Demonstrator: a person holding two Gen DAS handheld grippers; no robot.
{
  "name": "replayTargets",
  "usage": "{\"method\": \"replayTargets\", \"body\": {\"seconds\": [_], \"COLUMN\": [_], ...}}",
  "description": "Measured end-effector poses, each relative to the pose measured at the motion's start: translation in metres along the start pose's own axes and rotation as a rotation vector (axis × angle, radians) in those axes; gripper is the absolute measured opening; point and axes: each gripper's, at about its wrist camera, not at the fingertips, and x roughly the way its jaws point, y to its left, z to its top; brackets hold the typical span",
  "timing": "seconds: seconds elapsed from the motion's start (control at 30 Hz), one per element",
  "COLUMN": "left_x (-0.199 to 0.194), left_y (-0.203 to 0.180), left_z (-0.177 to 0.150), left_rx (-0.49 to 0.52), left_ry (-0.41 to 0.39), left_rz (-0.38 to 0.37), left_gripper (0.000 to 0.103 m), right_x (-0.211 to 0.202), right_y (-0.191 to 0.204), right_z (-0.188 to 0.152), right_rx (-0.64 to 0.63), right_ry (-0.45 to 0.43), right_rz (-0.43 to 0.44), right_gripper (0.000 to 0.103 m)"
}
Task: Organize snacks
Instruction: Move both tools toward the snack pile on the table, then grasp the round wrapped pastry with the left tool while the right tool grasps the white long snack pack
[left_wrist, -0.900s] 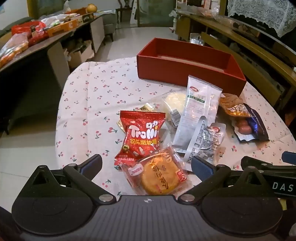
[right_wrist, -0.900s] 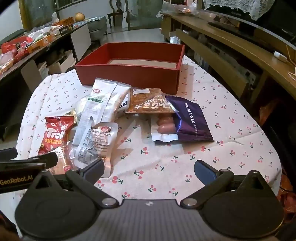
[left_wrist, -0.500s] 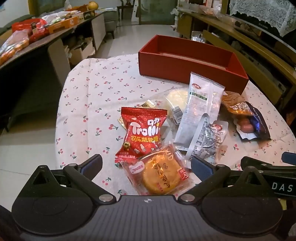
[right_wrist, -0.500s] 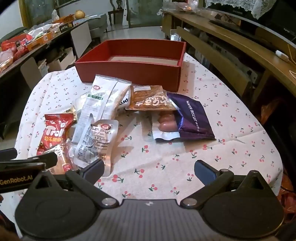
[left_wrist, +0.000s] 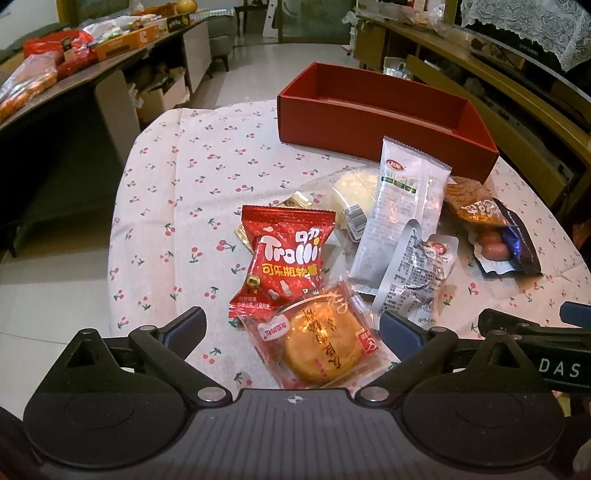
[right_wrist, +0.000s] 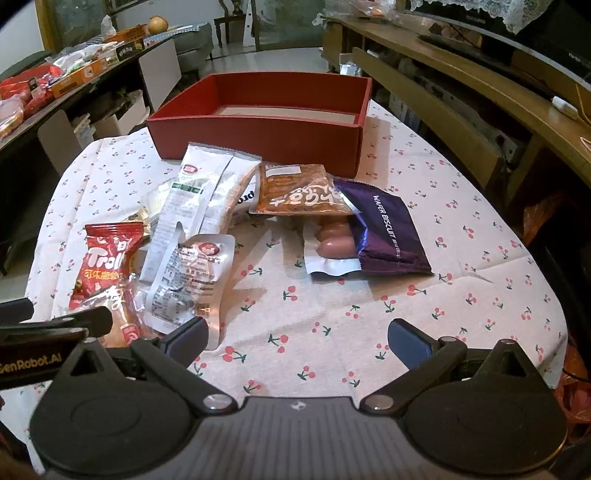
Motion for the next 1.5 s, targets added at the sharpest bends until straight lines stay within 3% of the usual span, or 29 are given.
{"method": "replayTargets", "body": {"seconds": [1.03,1.4,1.5], "left_x": [0.016,0.019,0.023], "left_y": [0.011,0.02,0.024], "left_z": [-0.002,-0.004,-0.006], "left_rx": [-0.037,-0.057,-0.065], "left_ry": [0.054,0.073,0.086], "left_rz": [0.028,0.026,0.025], "left_gripper": [0.101,0.102,0.102], "right_x": [0.024,0.052,0.065], "right_y": [0.013,0.048,0.06], "right_z": [0.014,0.035,0.036], "right_rx": [0.001,0.002,-0.049], "right_ry": [0.041,0.075,0.085], "right_rz": [0.008,0.061,0.029], "right_gripper": [0.103,0.103,0.103]}}
